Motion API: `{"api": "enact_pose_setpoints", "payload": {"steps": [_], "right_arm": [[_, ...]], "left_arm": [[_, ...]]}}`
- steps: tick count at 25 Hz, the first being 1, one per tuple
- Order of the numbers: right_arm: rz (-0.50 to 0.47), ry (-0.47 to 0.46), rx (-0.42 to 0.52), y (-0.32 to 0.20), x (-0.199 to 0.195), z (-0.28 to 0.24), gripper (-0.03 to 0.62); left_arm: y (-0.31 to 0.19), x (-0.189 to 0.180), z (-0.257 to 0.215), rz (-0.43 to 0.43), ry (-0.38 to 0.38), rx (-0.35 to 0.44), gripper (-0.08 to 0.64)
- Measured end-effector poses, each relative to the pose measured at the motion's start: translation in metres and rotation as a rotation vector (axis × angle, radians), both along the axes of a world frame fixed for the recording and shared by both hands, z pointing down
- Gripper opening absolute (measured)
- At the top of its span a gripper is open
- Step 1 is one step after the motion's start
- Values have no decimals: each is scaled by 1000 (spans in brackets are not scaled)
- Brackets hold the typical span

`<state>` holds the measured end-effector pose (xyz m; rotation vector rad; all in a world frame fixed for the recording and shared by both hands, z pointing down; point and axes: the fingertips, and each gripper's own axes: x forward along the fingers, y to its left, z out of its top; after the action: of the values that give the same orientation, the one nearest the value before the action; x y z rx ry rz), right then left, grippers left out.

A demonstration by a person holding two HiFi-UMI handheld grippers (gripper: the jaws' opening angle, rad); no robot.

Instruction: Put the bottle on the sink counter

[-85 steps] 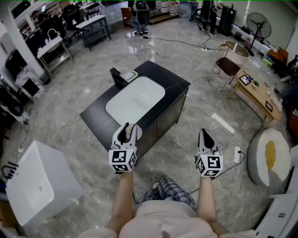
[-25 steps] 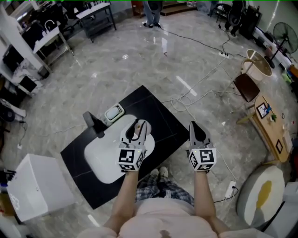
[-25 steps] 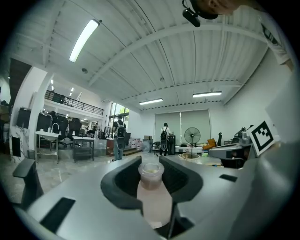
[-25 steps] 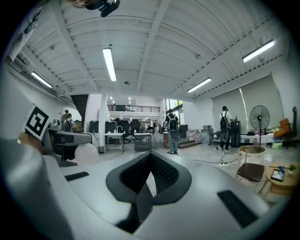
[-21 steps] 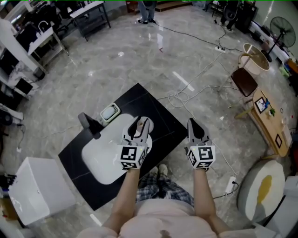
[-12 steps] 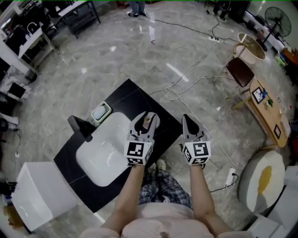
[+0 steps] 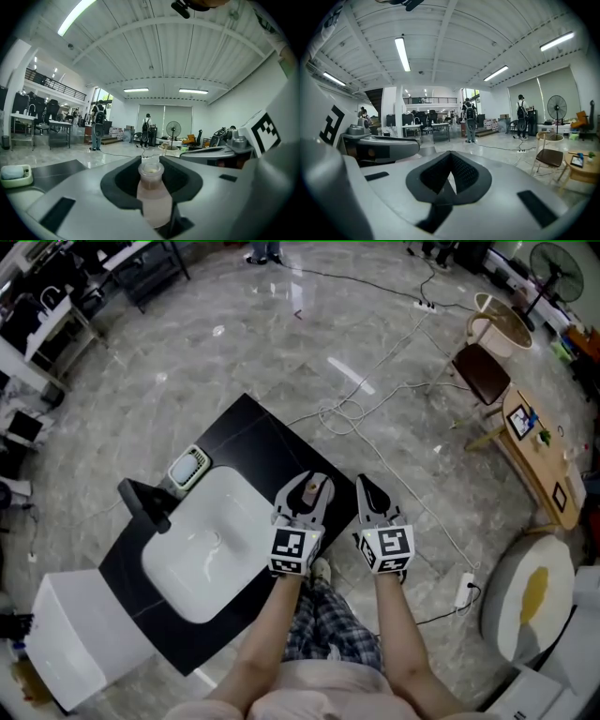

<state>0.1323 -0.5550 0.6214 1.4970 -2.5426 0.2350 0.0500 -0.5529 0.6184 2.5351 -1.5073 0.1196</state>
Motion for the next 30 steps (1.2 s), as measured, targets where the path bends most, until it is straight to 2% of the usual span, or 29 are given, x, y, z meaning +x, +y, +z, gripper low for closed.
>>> {"api": "enact_pose_setpoints", "payload": {"steps": [5,9,18,27,30], "right_arm": [[9,-9,-24,-2,17,29,15],[21,-19,-40,-5,24,42,15],[32,-38,-57,-12,25,55,15],[39,-40,-64,-8,22,62,15],[42,-42,-65,-7,23,62,15]], "left_arm": [[-4,33,30,35,-18,-11,135],[-5,44,44,45,-27,-28,135],[-7,45,66,41,-62,-53,135],[-2,51,75,80,-138,-30,135],[-2,53,75,90,-140,-26,135]]}}
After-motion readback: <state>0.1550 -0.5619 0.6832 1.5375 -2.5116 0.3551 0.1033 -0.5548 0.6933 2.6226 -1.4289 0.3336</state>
